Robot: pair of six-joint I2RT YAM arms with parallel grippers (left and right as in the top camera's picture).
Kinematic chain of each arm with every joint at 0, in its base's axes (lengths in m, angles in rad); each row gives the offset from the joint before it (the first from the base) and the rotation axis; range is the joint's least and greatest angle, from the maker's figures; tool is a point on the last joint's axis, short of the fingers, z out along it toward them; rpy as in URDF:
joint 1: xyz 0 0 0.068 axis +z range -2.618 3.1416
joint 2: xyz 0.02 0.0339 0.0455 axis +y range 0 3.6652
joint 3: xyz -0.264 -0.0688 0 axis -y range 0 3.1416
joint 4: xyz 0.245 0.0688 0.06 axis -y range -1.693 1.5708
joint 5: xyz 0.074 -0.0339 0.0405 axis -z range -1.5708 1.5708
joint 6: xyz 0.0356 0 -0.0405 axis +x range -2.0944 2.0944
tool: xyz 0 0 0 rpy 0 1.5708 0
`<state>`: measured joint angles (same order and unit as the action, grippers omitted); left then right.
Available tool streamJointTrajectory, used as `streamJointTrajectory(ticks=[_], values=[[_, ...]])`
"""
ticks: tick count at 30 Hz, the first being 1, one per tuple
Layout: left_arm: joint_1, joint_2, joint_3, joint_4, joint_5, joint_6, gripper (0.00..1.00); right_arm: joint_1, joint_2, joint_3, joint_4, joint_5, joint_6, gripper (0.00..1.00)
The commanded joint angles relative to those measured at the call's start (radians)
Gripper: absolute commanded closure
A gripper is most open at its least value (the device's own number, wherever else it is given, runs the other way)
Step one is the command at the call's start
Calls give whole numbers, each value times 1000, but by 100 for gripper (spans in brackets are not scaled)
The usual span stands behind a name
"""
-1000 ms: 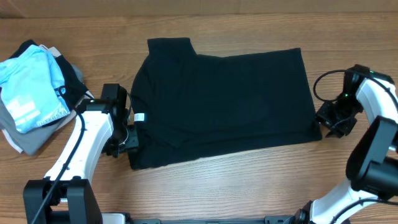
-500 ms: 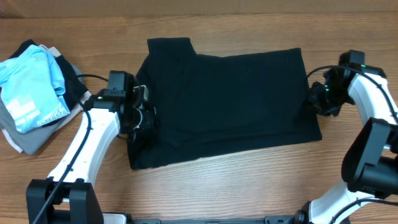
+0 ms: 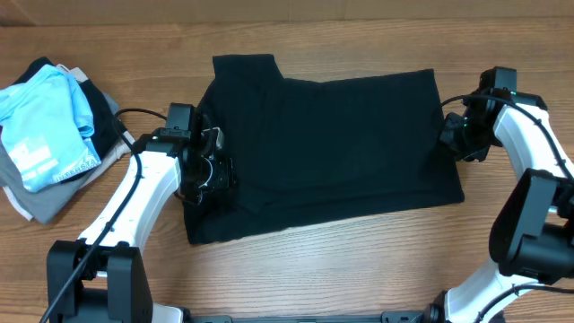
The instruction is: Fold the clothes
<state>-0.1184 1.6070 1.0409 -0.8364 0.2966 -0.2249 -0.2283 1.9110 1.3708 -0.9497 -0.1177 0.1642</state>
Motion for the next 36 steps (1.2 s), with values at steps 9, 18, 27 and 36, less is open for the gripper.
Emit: streamJointTrajectory(ticks=[9, 18, 27, 36], values=[[-8, 5, 20, 1, 15, 15, 50, 0, 89, 3, 56, 5, 19, 73], [-8, 5, 20, 0, 15, 15, 50, 4, 103, 3, 50, 5, 19, 81], [-8, 5, 20, -2, 15, 15, 50, -8, 102, 29, 50, 0, 93, 96], [-7, 5, 20, 2, 15, 15, 53, 0, 103, 67, -6, -16, 97, 55]])
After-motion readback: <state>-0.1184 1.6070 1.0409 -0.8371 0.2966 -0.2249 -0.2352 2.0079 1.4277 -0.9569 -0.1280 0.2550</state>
